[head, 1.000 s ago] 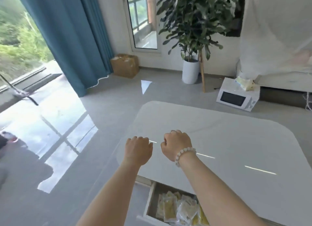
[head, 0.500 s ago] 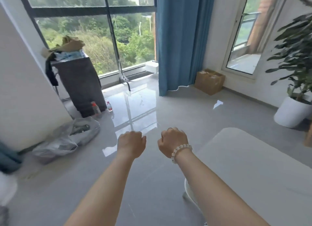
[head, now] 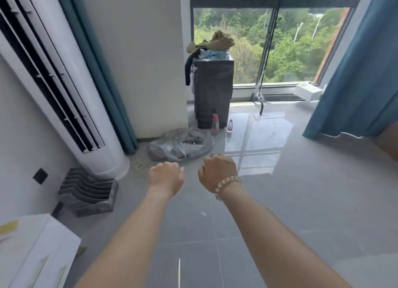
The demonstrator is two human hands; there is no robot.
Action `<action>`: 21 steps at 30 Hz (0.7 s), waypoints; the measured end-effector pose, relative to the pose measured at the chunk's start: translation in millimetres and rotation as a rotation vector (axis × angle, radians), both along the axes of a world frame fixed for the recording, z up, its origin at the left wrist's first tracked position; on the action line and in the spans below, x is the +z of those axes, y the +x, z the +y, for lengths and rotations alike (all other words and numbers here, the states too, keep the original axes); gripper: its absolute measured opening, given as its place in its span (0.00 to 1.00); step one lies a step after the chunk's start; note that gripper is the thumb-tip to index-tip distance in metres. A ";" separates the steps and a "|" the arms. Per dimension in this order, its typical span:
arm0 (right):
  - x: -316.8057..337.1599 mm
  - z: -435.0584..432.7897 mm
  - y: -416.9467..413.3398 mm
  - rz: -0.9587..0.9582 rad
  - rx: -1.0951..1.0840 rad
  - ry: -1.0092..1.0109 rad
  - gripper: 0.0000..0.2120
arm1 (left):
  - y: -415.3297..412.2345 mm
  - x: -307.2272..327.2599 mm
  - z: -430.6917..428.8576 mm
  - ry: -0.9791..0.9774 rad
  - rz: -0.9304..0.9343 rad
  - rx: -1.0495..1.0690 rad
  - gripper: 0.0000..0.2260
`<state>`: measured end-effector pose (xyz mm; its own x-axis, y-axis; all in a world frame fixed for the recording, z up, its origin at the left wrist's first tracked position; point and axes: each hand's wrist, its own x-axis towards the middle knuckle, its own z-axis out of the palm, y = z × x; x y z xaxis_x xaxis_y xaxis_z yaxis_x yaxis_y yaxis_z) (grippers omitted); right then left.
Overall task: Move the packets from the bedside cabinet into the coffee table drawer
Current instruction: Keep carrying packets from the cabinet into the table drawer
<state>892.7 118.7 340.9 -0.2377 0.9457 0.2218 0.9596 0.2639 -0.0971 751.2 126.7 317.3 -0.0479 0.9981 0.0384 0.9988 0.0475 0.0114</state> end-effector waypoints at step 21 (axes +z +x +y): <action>4.1 57.2 -238.9 0.017 0.673 -0.063 0.15 | -197.2 7.8 -39.6 0.034 0.173 0.603 0.18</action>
<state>653.8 175.9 345.0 -0.7762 0.6041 0.1805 0.5863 0.7969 -0.1457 554.0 87.1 325.1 -0.5921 0.7957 0.1274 0.7842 0.6053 -0.1362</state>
